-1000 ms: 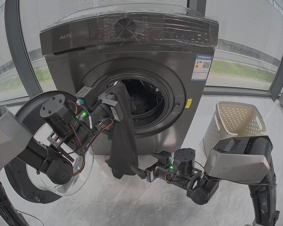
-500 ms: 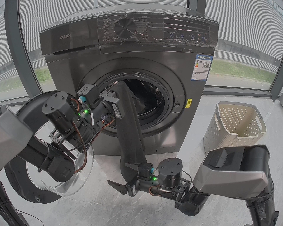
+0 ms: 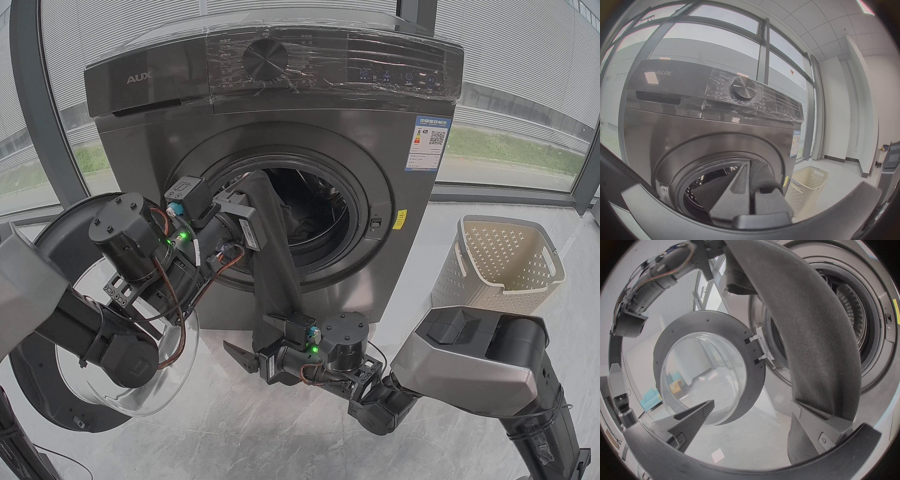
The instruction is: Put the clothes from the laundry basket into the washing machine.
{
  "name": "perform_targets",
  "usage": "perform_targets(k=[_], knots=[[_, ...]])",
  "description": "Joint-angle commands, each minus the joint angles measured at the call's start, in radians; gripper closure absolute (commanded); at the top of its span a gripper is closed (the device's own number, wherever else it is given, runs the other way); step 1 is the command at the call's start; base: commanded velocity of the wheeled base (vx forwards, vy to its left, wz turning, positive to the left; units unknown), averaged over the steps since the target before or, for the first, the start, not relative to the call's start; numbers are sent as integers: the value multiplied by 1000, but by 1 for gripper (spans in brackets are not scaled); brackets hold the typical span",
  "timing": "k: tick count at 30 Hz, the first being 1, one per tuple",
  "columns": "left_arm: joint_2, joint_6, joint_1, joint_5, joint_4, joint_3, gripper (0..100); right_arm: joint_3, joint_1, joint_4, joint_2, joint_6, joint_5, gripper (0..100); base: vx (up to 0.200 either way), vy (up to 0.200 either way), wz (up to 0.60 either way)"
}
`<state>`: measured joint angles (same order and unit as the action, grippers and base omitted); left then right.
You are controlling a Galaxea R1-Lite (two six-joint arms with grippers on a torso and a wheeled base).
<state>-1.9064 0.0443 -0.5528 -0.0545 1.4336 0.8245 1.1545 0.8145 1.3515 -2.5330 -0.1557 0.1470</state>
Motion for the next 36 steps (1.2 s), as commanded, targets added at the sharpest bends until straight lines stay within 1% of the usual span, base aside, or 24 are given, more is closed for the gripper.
perform_targets(k=[1,6,7,10,12,14,16,17,18,19,21,22,24,28,30,32,34,36], knots=[[1,-1,-16,-2,1,1,100,41,-23,-6,-21,-1,0,0,0,0,0],[-3,-1,-21,-2,-1,5,100,57,-3,-43,-20,-5,13,0,0,0,0],[-5,0,-19,-2,-1,7,100,71,2,-57,-21,-7,13,0,0,0,0],[-5,0,-21,-2,-1,5,100,145,11,-87,-55,-39,13,0,0,0,0],[-5,-1,-21,-2,-1,5,100,177,11,-103,-67,-48,9,0,0,0,0],[1,-1,-21,-2,-1,4,100,252,-1,-146,-105,-53,0,0,0,0,0],[1,-1,-19,-2,-1,2,100,283,-9,-161,-125,-53,-12,0,0,0,0],[3,-1,-16,-2,-1,-1,100,306,-23,-170,-138,-51,-34,0,0,0,0],[3,-1,-15,-2,-1,-1,100,312,-29,-175,-142,-51,-43,0,0,0,0],[1,-1,-10,-2,1,-2,100,333,-55,-183,-155,-42,-70,0,0,0,0],[1,-1,-9,-2,1,-2,100,335,-81,-184,-161,-27,-90,0,0,0,0],[1,-1,-7,-2,1,-2,100,326,-98,-183,-161,-4,-104,0,0,0,0],[1,-1,-6,-2,1,-2,100,317,-109,-169,-161,21,-116,0,0,0,0],[1,-1,1,-2,1,-2,100,268,-130,-146,-145,73,-122,0,0,0,0],[1,-1,1,-2,1,-2,100,263,-130,-144,-145,76,-122,0,0,0,0],[1,-1,7,-5,1,-4,100,249,-130,-141,-142,87,-138,0,0,0,0],[0,0,13,-21,-1,-2,100,241,-130,-141,-141,88,-155,0,0,0,0],[-2,2,22,-22,-1,-4,100,225,-132,-140,-130,88,-158,0,0,0,0]])
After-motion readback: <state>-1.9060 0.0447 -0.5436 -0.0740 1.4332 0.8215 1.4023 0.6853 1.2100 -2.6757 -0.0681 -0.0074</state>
